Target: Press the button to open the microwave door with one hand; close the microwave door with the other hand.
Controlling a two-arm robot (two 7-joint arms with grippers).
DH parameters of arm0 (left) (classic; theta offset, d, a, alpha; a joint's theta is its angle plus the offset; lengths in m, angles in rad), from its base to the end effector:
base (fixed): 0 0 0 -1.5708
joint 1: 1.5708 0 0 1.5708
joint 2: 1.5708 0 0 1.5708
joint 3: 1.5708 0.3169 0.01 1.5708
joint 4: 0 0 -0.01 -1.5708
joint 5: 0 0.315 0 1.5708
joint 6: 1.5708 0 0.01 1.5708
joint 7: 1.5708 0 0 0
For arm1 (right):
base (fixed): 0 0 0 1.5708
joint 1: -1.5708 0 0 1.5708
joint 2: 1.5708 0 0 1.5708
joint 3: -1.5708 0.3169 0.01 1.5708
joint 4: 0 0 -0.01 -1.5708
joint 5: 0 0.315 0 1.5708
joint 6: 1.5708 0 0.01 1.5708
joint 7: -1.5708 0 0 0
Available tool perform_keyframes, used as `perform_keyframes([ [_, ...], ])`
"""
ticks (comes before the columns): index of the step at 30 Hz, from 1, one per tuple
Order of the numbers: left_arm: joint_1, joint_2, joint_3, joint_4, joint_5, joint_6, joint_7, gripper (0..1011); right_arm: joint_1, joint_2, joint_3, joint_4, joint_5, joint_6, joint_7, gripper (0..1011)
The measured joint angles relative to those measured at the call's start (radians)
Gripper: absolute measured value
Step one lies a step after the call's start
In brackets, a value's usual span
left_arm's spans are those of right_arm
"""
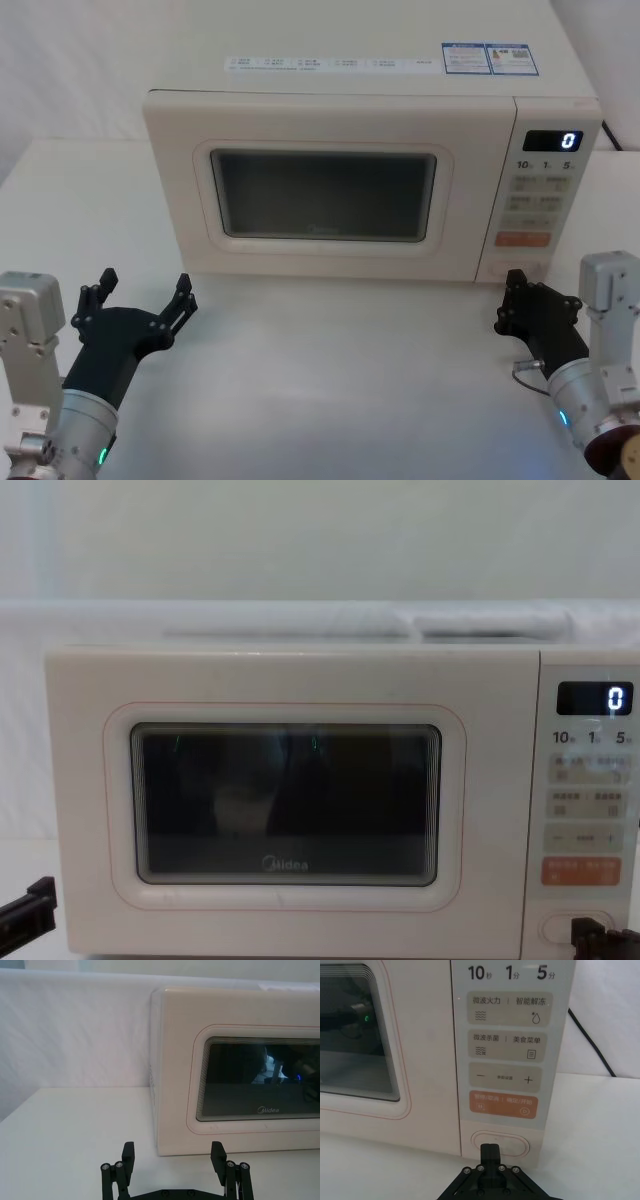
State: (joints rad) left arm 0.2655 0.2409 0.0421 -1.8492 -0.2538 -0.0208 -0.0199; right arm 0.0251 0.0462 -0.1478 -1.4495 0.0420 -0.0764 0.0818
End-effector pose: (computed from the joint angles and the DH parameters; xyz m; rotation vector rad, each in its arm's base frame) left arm 0.2523 0.0433 -0.3105 -0.0380 0.0141 1.4461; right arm 0.3370 0.0319 -0.3589 -0.0266 0.0138 -1.3466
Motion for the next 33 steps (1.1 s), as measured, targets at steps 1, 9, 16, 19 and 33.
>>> perform_keyframes([
  [1,0.0,0.0,0.0,0.0,0.0,0.0,0.0,1001,0.002,-0.001,0.001,0.003,0.0,0.0,0.0,0],
  [9,0.0,0.0,0.0,0.0,0.0,0.0,0.0,1001,0.02,-0.006,0.005,0.027,-0.006,-0.002,0.002,0],
  [16,0.0,0.0,0.0,0.0,0.0,0.0,0.0,1001,0.026,-0.009,0.01,0.035,-0.01,-0.003,0.002,0],
  [19,0.0,0.0,0.0,0.0,0.0,0.0,0.0,1001,0.027,-0.011,0.012,0.037,-0.011,-0.003,0.002,0],
  [33,0.0,0.0,0.0,0.0,0.0,0.0,0.0,1001,0.052,-0.017,0.02,0.07,-0.01,-0.009,0.004,0],
])
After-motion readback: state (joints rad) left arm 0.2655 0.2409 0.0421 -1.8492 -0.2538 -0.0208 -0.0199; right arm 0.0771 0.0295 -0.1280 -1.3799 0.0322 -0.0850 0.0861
